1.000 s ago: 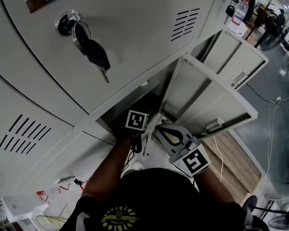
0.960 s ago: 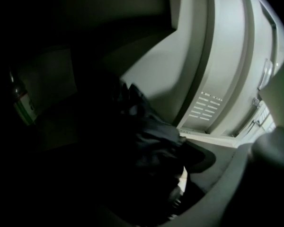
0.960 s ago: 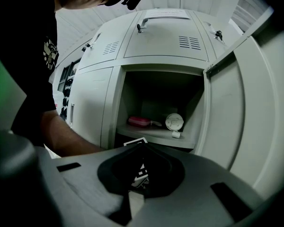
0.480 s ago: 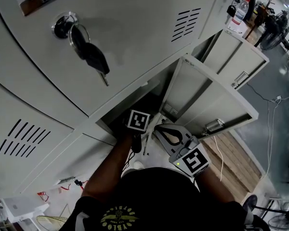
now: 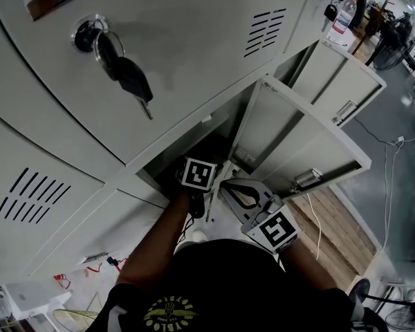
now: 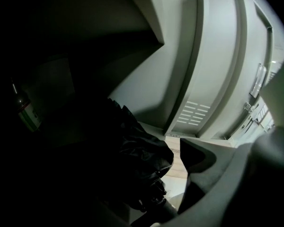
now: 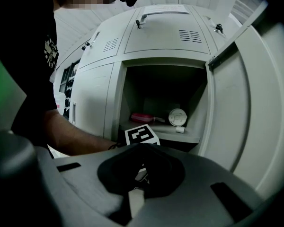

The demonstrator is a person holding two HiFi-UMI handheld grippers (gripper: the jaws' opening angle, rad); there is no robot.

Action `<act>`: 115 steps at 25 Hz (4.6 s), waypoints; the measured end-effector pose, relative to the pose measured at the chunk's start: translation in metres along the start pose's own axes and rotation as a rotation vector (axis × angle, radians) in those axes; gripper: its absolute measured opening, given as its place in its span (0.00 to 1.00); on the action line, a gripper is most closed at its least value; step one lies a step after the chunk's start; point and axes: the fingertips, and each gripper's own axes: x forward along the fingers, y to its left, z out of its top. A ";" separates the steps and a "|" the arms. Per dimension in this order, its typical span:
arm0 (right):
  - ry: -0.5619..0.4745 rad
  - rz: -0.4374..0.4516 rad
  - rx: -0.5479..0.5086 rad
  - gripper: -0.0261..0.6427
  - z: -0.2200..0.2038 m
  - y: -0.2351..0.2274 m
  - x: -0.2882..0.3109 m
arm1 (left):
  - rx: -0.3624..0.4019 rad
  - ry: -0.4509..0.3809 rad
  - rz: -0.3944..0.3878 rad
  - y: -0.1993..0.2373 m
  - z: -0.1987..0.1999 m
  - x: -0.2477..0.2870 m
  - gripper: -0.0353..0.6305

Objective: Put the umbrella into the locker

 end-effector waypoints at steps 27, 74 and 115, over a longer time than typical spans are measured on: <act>-0.015 -0.070 0.122 0.07 -0.023 -0.005 -0.052 | 0.017 -0.180 0.021 -0.045 0.004 -0.063 0.81; 0.068 0.017 0.226 0.07 -0.048 0.109 -0.075 | -0.115 -0.083 0.122 -0.056 -0.161 -0.079 0.36; 0.090 -0.097 0.221 0.07 -0.046 0.066 -0.070 | -0.202 -0.156 0.077 -0.017 -0.060 -0.035 0.27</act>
